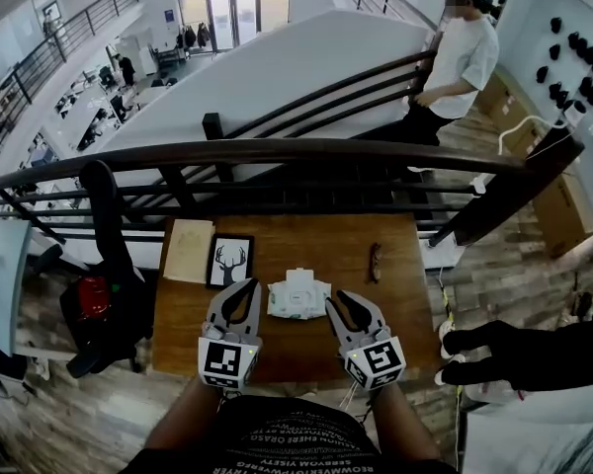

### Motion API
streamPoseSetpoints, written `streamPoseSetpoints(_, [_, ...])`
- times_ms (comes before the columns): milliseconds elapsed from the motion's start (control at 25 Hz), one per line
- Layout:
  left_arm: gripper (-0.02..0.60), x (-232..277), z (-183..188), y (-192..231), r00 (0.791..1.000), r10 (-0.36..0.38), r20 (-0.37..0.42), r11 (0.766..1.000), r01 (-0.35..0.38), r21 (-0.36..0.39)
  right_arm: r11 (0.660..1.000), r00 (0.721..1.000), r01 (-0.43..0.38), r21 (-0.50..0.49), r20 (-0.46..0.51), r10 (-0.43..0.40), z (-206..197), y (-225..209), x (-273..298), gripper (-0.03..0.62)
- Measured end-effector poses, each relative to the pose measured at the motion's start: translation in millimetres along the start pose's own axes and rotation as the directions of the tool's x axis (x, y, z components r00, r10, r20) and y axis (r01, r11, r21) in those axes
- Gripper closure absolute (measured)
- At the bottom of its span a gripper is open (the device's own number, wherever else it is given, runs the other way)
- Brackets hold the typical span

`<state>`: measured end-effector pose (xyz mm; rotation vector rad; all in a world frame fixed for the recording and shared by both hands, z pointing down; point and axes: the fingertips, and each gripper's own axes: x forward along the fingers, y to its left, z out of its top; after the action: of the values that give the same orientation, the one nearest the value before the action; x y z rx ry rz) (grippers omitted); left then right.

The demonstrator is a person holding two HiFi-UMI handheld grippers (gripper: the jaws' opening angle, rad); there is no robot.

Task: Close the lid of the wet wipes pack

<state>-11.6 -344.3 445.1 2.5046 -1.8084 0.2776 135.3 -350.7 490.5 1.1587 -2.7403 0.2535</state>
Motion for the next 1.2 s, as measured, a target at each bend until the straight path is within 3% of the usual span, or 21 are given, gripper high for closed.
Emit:
streamPoseSetpoints(240, [0.555, 11, -12, 2, 1.0, -0.027, -0.006, 1.0, 0.027, 0.012, 1.0, 0.999, -0.006, 0.014, -0.053, 0.007, -31, -5, 15, 0.496])
streamPoseSetpoints(680, [0.555, 33, -51, 14, 0.997, -0.038, -0.063, 0.999, 0.036, -0.038, 0.999, 0.988, -0.018, 0.05, -0.155, 0.025, -82, -21, 51, 0.496])
streamPoseSetpoints(1200, [0.555, 34, -65, 33, 0.996, -0.026, -0.087, 0.998, 0.021, -0.059, 0.99, 0.95, -0.001, 0.143, -0.308, 0.045, -162, -49, 105, 0.496])
